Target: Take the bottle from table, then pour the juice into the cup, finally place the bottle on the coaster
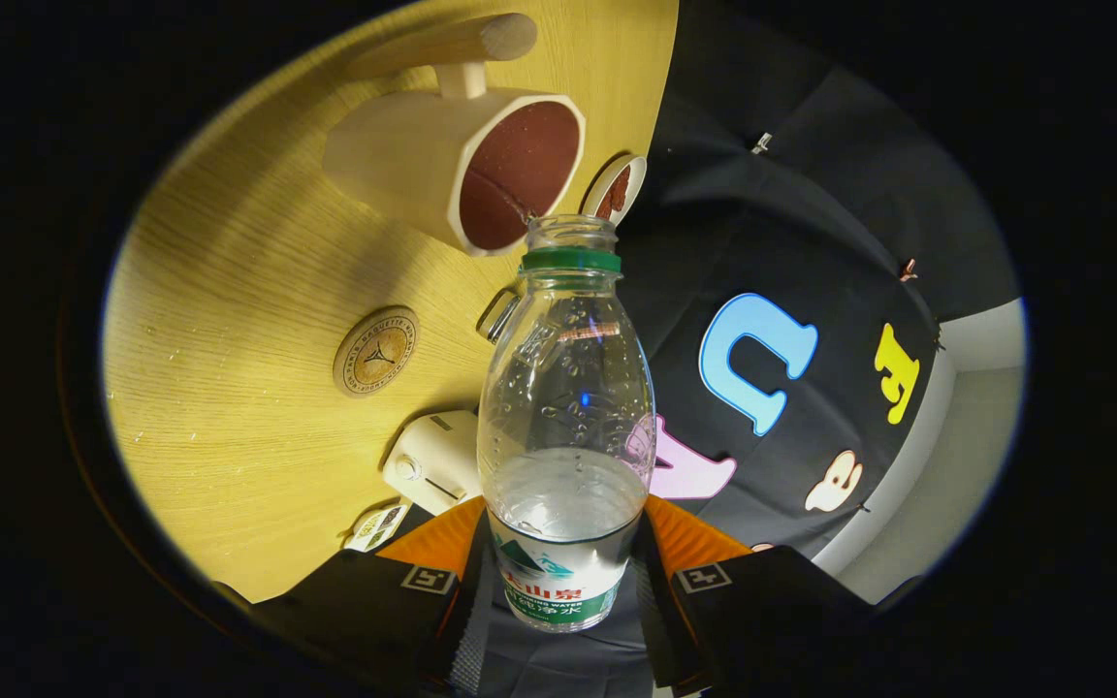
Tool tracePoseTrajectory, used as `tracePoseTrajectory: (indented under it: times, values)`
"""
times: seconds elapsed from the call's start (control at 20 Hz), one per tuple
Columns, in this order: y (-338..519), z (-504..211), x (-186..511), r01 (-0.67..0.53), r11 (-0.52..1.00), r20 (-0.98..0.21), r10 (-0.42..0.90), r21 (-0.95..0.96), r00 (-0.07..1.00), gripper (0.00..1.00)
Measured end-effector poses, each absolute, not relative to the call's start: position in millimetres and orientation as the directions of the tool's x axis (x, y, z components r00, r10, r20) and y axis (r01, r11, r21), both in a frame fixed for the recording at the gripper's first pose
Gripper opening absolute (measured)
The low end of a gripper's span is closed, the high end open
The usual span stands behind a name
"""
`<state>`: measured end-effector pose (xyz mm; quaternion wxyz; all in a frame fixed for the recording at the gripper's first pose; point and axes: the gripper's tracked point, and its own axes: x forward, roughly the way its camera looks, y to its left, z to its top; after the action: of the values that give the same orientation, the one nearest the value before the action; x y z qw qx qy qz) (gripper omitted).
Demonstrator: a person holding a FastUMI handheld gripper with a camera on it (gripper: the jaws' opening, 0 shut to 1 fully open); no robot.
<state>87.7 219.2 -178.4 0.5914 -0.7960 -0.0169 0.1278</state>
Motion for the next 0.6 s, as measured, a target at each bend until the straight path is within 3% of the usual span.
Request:
tracePoseTrajectory:
  times: [0.4, 0.6]
  values:
    - [222.1, -173.2, 90.2, -0.108, -0.311, -0.173, 0.191, -0.944, 0.966, 0.67]
    - [225.0, -175.0, 84.9, -0.131, -0.243, -0.183, 0.203, -0.961, 0.962, 0.67]
